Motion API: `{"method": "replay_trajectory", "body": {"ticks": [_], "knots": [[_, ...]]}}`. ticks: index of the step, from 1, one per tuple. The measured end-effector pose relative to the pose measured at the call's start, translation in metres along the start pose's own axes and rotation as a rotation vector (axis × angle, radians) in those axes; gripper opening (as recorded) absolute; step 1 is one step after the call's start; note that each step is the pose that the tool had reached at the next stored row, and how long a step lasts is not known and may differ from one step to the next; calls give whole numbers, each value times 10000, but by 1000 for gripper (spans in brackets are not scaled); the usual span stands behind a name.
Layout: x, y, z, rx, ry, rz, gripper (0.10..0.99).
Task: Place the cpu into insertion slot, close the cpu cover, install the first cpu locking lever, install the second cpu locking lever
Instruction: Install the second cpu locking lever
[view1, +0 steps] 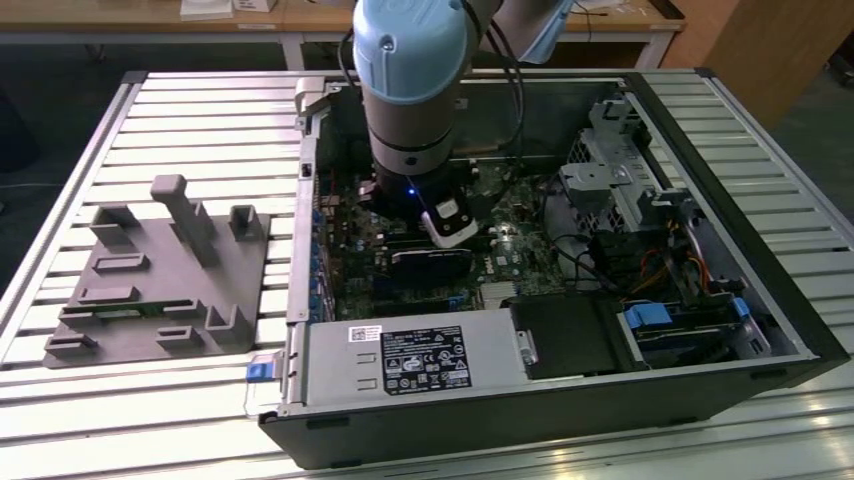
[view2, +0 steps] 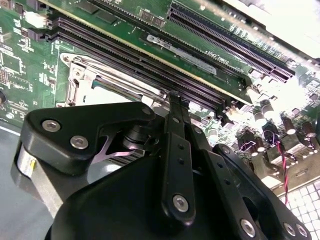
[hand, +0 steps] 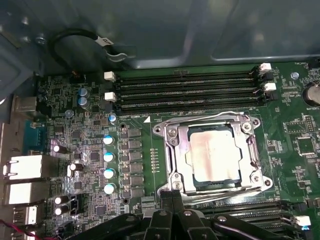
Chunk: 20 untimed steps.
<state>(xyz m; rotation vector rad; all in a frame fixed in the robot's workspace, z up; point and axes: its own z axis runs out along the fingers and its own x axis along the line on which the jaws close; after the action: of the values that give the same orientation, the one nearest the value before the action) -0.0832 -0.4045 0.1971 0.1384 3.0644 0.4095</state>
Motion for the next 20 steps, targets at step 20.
{"method": "replay_trajectory", "body": {"ticks": [20], "knots": [[19, -36, 75, -241, 22, 11, 106]]}}
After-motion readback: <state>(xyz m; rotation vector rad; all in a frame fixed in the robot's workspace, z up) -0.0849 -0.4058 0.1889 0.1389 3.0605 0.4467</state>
